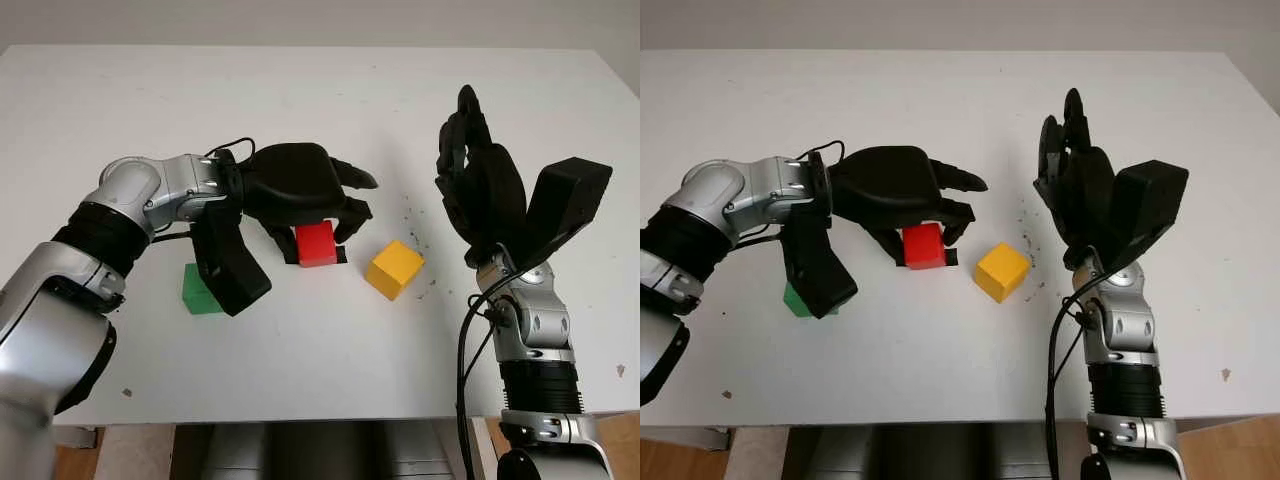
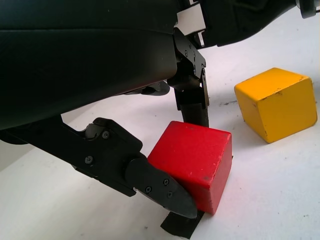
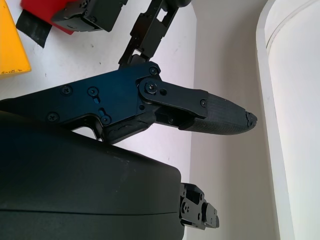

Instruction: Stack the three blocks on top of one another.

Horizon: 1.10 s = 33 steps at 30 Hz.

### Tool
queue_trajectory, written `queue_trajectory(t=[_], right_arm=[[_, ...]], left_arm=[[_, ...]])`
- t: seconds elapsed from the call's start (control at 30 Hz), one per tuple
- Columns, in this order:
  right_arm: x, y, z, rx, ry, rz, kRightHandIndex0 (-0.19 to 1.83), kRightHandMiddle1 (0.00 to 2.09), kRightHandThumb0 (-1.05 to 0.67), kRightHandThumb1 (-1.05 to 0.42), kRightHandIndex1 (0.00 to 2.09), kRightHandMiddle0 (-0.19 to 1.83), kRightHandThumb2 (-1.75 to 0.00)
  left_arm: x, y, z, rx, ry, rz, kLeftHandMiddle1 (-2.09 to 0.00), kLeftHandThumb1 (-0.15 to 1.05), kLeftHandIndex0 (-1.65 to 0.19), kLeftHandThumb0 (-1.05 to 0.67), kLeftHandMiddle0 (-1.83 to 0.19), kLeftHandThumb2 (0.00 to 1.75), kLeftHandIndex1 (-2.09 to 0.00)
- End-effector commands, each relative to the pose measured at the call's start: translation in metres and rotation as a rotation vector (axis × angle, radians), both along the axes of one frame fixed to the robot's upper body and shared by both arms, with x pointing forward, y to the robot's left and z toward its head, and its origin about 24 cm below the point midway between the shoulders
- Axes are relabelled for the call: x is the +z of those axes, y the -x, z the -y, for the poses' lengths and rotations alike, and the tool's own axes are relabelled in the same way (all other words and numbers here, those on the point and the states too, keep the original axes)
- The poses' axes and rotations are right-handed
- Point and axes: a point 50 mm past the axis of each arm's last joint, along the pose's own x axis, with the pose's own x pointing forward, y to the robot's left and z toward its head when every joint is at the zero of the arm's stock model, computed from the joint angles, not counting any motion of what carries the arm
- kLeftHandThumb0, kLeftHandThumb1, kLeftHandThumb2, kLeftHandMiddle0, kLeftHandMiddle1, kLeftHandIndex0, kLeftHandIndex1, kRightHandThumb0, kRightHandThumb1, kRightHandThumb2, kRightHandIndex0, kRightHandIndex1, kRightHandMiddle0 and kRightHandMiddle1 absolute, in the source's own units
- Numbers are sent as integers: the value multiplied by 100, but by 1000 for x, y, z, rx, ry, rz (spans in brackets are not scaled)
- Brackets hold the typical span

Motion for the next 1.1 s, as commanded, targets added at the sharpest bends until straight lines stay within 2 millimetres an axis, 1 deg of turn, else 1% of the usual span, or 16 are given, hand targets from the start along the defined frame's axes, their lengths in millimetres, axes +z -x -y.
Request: queue_trajectory(t=[0.0,0.2,0.3,0.33,0.37,0.4,0.43,0.53,0.63,0.7,0.8,0.83,0.9,1.0,1.07], right_arm=[[2,2,0,3,-2,9,-19,0,-75,-105,0,-19,-67],[2,2,-1,4,1,9,-19,0,-75,-105,0,-19,-67],[2,3,-1,-1,2,10,-19,0,-76,-105,0,-19,-67],[2,3,0,2,4,11,-19,0,-76,-105,0,-19,-66],[2,3,0,3,6,11,-19,0,-76,-105,0,-19,-66],[2,3,0,5,6,11,-19,0,-76,-105,0,-19,-67],[2,3,0,5,5,10,-19,0,-76,-105,0,-19,-67],[2,3,1,1,0,8,-19,0,-76,-105,0,-19,-66],[2,2,1,4,2,9,-19,0,-76,-105,0,-19,-66],[2,2,0,5,5,9,-19,0,-77,-105,0,-19,-66],[2,2,0,5,-1,7,-19,0,-76,-105,0,-19,-66],[3,2,0,5,-1,9,-19,0,-76,-105,0,-19,-66],[3,2,0,8,-3,10,-19,0,-76,-105,0,-19,-66],[2,2,-1,11,-9,11,-19,0,-75,-105,0,-19,-66],[3,2,-1,10,-4,12,-19,0,-76,-105,0,-19,-66]], left_arm=[[8,-1,3,-7,-23,24,-5,88,-48,-45,-26,6,-134],[6,-2,2,16,-82,34,-2,89,-46,-50,-20,6,-133],[5,-2,1,23,-99,43,-2,88,-37,-56,-7,5,-107],[5,-2,1,25,-103,48,-3,87,-37,-58,-4,5,-94],[5,-2,1,27,-105,53,-4,87,-38,-61,0,5,-74],[5,-2,1,25,-112,61,-5,87,-40,-62,2,5,-61],[4,-2,1,23,-117,67,-4,87,-40,-63,4,6,-53],[5,-2,2,21,-142,92,-3,89,-35,-66,9,6,-40],[6,-2,2,9,-157,120,-3,89,-25,-67,14,5,-26],[7,-3,2,1,-157,150,-3,88,-12,-68,18,5,-14],[11,-5,1,5,-146,174,-1,86,2,-67,19,5,-5],[13,-5,1,8,-140,186,0,86,4,-68,19,5,-4],[17,-7,-1,19,-133,212,0,86,14,-69,19,5,-1],[27,-8,-4,56,-91,216,0,85,19,-71,19,5,0],[38,-8,-11,88,-34,211,0,85,19,-72,19,5,0]])
